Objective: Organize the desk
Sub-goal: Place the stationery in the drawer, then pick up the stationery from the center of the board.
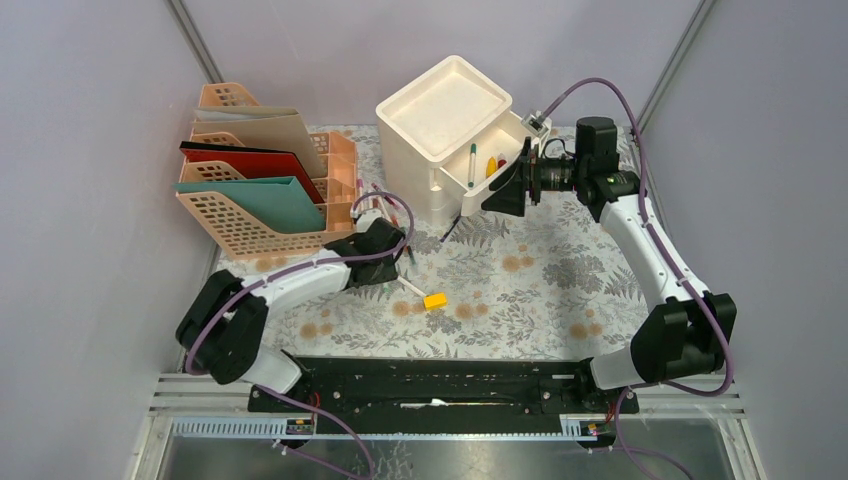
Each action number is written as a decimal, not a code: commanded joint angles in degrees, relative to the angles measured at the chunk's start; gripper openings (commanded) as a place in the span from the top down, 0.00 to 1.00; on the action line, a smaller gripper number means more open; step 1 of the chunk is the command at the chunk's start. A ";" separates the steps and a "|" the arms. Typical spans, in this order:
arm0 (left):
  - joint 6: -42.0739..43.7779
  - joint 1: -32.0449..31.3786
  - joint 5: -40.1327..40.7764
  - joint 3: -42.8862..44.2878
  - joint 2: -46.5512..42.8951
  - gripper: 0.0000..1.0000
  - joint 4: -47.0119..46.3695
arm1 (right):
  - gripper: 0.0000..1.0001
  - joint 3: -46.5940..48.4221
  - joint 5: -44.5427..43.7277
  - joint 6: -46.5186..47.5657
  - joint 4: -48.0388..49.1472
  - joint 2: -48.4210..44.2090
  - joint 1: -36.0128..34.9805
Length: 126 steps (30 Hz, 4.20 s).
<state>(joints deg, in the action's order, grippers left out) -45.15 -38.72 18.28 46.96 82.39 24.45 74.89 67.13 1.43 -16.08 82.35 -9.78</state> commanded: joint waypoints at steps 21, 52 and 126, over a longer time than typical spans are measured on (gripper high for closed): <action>5.51 2.37 -0.04 0.24 7.07 0.88 -0.36 | 0.01 2.29 1.73 4.24 -2.51 -0.65 4.40; 14.97 6.14 -10.06 5.43 -8.51 1.00 -0.22 | 0.01 12.86 -13.25 35.26 -39.70 -5.68 14.00; 10.38 6.29 -4.11 6.34 14.30 0.91 -2.73 | 0.00 -1.42 -4.14 38.37 -42.04 -10.45 21.47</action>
<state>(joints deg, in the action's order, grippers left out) -34.50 -32.88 15.90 54.50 96.53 22.63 73.32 59.72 40.84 -58.78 72.88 11.33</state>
